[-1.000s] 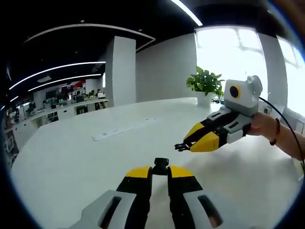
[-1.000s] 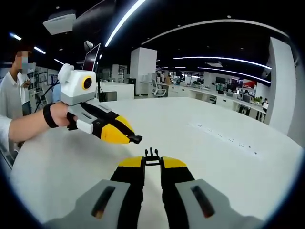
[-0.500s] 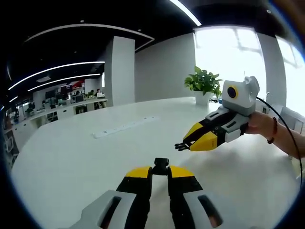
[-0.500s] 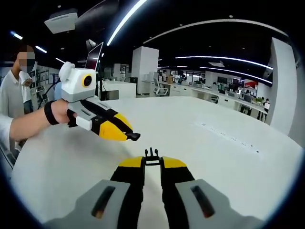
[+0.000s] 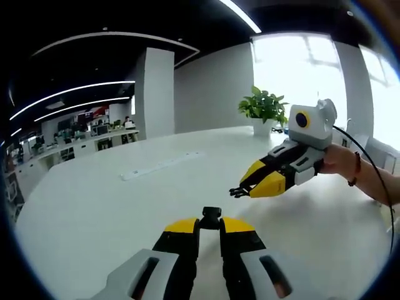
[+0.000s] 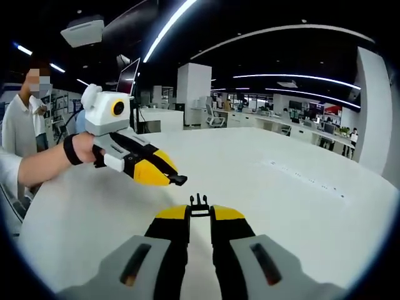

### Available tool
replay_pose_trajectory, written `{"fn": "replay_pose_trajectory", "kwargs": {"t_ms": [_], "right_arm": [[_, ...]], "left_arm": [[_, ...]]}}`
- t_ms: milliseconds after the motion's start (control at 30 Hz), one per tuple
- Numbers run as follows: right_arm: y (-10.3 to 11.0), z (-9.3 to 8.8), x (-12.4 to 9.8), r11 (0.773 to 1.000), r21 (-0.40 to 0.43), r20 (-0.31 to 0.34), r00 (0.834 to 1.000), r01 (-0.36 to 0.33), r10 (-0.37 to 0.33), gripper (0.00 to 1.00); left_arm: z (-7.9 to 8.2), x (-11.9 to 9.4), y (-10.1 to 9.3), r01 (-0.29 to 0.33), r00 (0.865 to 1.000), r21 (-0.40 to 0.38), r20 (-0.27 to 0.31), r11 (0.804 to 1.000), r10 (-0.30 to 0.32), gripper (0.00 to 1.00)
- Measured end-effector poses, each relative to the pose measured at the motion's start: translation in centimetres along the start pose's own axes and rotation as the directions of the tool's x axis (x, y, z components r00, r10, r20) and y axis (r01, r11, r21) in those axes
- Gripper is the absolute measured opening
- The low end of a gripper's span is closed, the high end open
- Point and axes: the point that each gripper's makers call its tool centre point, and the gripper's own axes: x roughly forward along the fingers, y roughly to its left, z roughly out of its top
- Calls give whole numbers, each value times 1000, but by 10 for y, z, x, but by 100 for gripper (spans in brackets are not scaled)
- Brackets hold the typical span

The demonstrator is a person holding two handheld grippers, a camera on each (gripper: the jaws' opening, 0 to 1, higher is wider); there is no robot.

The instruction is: Snap the two parts of the plastic buckle together until the buckle closes and remains connected.

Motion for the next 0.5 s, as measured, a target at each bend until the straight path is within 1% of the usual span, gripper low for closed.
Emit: {"fn": "replay_pose_trajectory", "kwargs": {"t_ms": [100, 267, 500], "right_arm": [[1, -2, -2, 1000, -1, -6, 1000, -6, 6, 12], [4, -5, -3, 1000, -6, -8, 1000, -8, 8, 12], [8, -12, -5, 1000, -6, -23, 1000, -20, 20, 12]], "left_arm": [[-3, -1, -2, 3, 1000, 5, -8, 1000, -3, 12], [-3, -3, -4, 7, 1000, 2, -9, 1000, -7, 12], [-6, -9, -10, 19, 1000, 19, -15, 1000, -19, 12]]}}
